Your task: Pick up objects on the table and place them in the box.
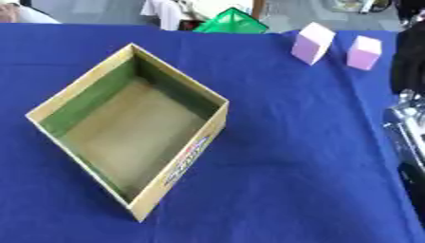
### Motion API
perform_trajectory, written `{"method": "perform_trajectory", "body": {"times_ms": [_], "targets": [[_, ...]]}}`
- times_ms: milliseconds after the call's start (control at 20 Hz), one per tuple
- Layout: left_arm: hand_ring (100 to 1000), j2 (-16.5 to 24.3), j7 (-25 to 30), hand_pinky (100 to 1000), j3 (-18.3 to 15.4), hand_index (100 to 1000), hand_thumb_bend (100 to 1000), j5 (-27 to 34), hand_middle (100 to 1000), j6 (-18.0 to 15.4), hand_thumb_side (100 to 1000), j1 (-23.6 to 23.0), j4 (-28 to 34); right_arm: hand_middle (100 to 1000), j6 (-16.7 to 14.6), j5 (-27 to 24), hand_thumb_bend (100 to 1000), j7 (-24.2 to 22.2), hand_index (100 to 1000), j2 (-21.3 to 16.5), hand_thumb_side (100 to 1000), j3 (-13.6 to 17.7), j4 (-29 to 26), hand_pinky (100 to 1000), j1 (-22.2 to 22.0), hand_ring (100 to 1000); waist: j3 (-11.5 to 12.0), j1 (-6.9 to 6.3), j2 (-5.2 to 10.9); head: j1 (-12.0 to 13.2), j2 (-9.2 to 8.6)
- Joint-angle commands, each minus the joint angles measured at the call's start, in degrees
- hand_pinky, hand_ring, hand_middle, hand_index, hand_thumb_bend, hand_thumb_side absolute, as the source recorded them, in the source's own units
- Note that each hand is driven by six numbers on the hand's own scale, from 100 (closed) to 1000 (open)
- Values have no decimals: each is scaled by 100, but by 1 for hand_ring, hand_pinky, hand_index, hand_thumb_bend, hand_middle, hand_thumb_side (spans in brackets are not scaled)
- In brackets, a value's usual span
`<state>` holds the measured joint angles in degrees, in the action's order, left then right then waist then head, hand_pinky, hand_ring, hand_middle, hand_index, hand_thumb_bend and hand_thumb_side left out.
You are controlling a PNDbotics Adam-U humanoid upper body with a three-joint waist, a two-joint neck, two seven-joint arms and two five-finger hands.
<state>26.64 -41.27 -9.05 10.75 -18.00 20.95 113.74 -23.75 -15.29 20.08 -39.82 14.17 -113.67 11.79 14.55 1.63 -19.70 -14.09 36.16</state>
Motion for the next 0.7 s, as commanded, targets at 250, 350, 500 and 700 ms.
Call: {"method": "perform_trajectory", "body": {"times_ms": [250,350,500,700], "targets": [[641,126,-6,794,-59,879,565,-40,615,6,958,20,85,734,289,316,100,251,848,-782,996,150,-92,743,-22,747,-5,9,116,-99,-40],[640,133,-5,794,-58,878,563,-42,614,7,959,17,85,737,320,351,100,272,852,-815,978,143,-92,751,-23,752,-9,17,119,-103,-40],[639,208,0,794,-55,878,562,-60,614,18,960,-11,85,742,511,541,100,153,856,-1123,967,209,-68,756,17,756,-38,74,136,-92,-46],[638,241,7,794,-43,878,562,-62,613,29,960,-19,85,747,836,866,100,82,860,-1651,975,189,345,764,257,765,-54,88,140,-78,-64]]}}
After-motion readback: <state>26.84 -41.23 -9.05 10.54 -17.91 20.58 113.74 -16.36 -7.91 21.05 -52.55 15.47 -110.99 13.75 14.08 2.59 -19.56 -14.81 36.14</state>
